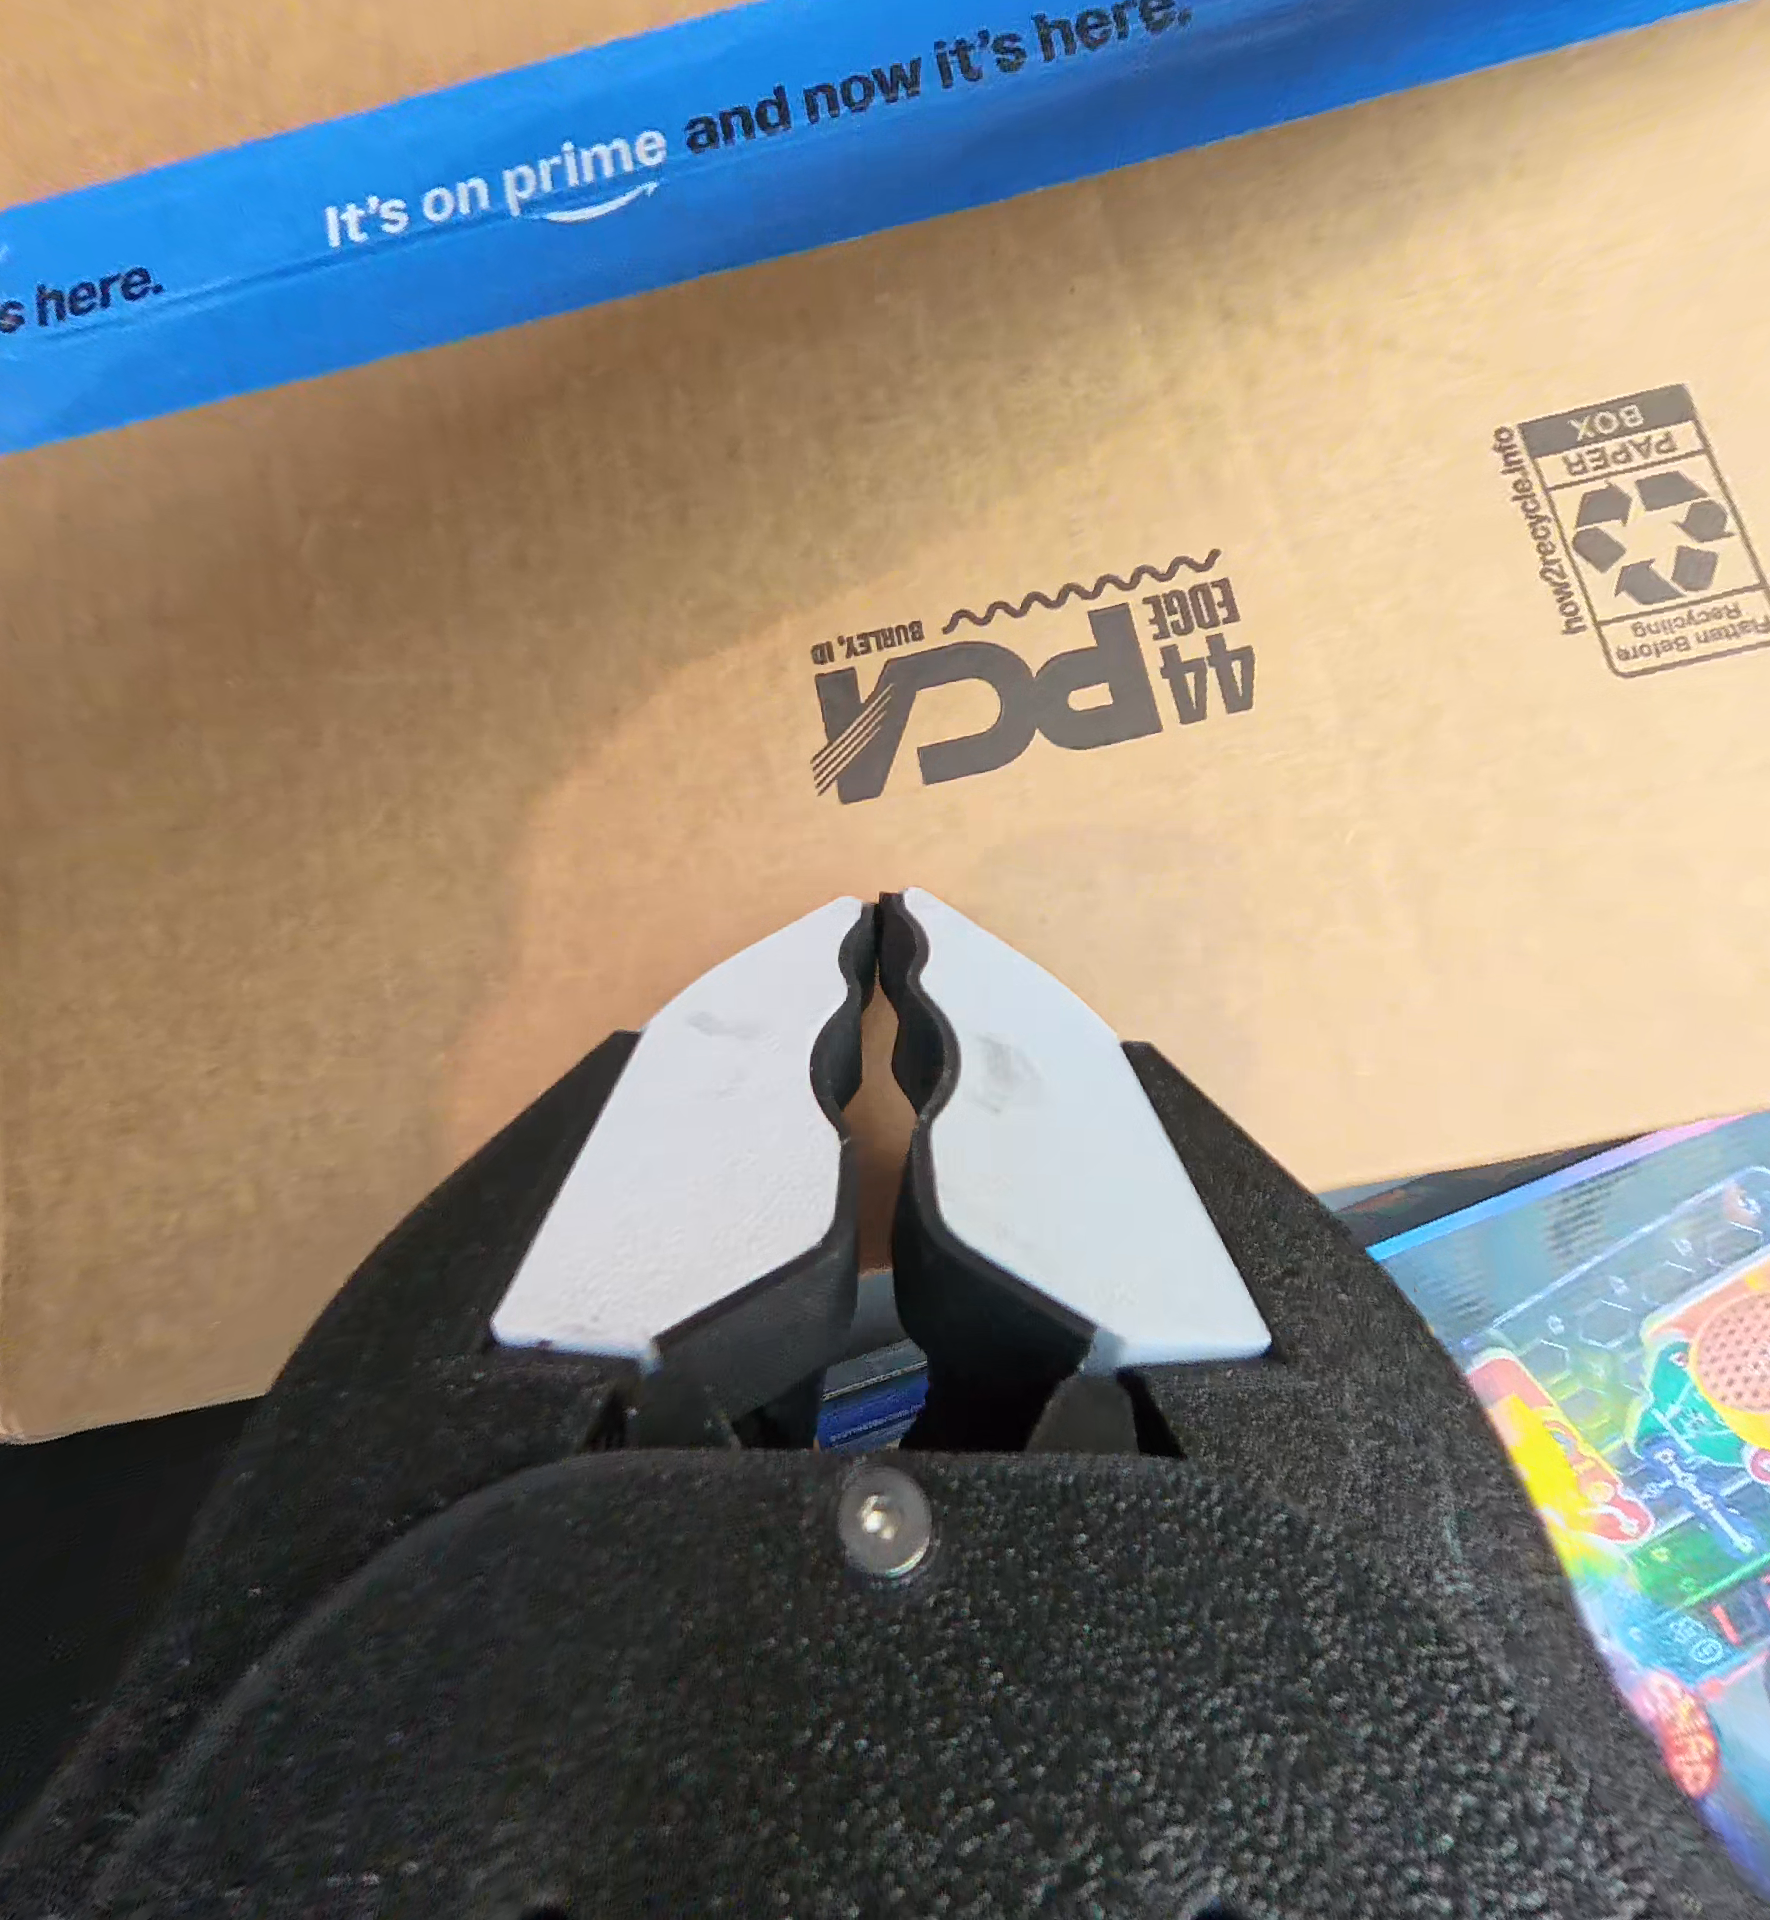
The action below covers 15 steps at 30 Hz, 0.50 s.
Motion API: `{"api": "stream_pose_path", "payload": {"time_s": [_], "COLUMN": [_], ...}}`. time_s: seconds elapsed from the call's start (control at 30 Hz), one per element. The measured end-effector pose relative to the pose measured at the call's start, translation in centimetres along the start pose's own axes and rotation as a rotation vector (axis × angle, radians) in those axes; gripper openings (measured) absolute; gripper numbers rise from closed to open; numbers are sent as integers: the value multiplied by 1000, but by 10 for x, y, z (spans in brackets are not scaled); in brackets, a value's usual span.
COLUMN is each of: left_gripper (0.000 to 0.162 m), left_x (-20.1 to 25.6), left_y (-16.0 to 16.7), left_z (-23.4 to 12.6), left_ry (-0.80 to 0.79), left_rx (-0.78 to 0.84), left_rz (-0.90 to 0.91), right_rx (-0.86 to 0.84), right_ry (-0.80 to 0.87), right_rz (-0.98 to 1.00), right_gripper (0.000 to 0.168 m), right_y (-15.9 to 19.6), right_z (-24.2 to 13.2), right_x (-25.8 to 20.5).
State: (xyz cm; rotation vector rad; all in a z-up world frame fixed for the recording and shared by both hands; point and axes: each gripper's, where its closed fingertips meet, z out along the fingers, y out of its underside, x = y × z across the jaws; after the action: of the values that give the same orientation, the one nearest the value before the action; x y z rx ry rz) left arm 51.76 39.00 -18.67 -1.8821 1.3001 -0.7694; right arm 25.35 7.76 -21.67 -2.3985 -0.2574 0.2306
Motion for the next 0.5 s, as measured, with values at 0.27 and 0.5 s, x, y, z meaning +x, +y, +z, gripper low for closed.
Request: {"api": "stream_pose_path", "payload": {"time_s": [0.27, 0.5], "left_gripper": [12, 12], "left_x": [4, 7], "left_y": [4, 13], "left_z": [-2, -13], "left_ry": [-38, -59], "left_rx": [-21, -37], "left_rz": [9, 18], "right_rx": [-26, -29], "right_ry": [28, 11], "right_rz": [41, 80], "right_gripper": [0, 0], "right_y": [3, 3], "right_z": [2, 2], "right_x": [-1, 1]}}
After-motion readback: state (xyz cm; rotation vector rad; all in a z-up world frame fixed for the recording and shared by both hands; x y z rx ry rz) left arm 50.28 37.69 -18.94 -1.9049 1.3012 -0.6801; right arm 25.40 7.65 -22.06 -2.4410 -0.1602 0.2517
